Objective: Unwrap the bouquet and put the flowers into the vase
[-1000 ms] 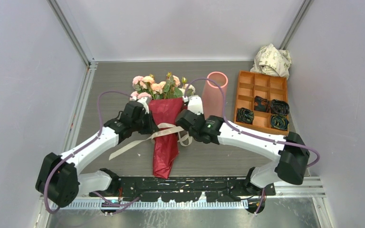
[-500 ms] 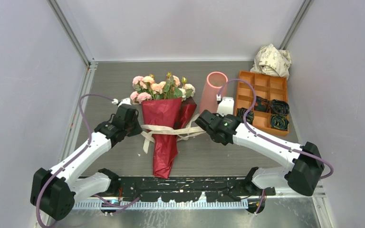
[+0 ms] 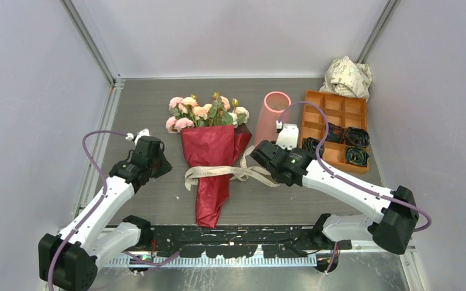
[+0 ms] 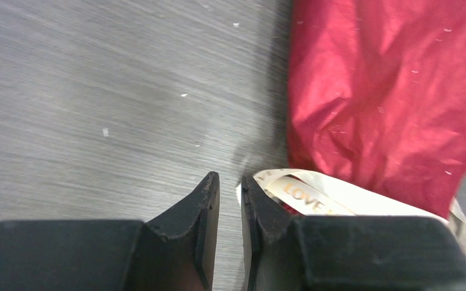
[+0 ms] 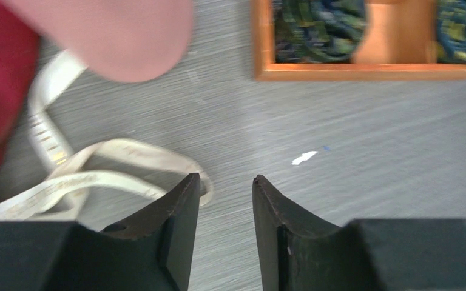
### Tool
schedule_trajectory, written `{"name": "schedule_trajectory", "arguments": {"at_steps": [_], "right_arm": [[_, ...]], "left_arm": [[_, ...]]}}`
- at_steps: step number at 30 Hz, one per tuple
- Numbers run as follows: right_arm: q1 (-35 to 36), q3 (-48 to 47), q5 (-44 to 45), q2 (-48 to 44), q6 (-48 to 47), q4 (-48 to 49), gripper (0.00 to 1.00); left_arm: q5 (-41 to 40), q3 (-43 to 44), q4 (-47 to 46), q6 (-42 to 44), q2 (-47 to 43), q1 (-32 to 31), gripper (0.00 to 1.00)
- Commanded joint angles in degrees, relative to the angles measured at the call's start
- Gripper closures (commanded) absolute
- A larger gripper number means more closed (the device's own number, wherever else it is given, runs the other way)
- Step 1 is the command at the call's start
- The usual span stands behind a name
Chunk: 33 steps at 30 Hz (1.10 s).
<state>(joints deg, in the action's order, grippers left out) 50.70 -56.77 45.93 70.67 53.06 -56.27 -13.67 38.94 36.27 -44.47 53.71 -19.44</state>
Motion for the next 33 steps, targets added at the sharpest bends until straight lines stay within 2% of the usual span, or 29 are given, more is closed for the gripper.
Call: {"name": "schedule_trajectory", "arguments": {"at_steps": [1, 4, 9, 12, 19, 28, 33], "right_arm": [[3.26, -0.98, -12.23, -3.14, -9.97, 14.83, 0.54], [6.36, -2.34, -16.82, 0.5, -11.99, 18.35, 0.53], [14.63, -10.13, -16.34, 11.84, -17.29, 19.01, 0.52], [17.16, -16.35, -15.61, 18.08, -19.2, 17.81, 0.52], [17.9, -23.89, -12.06, 28.18, -23.74, 14.87, 0.51], [17.89, -27.03, -12.06, 33.8, -26.08, 14.01, 0.5], [17.8, -29.09, -8.17, 36.1, -28.17, 13.16, 0.51]], "left_arm": [[7.49, 0.5, -8.43, 1.66, -1.23, 0.11, 0.78], [7.73, 0.98, -8.77, 1.79, -1.09, 0.12, 0.77], [8.16, 1.49, -7.74, 2.58, -1.44, 0.04, 0.77], [7.6, 1.16, -6.97, 2.7, -2.74, 0.12, 0.77], [6.48, 1.47, -4.81, 3.08, -6.5, 0.18, 0.74], [6.73, 1.79, -3.89, 3.33, -7.11, 0.16, 0.73], [6.64, 1.76, -3.8, 3.25, -7.56, 0.11, 0.73]]}}
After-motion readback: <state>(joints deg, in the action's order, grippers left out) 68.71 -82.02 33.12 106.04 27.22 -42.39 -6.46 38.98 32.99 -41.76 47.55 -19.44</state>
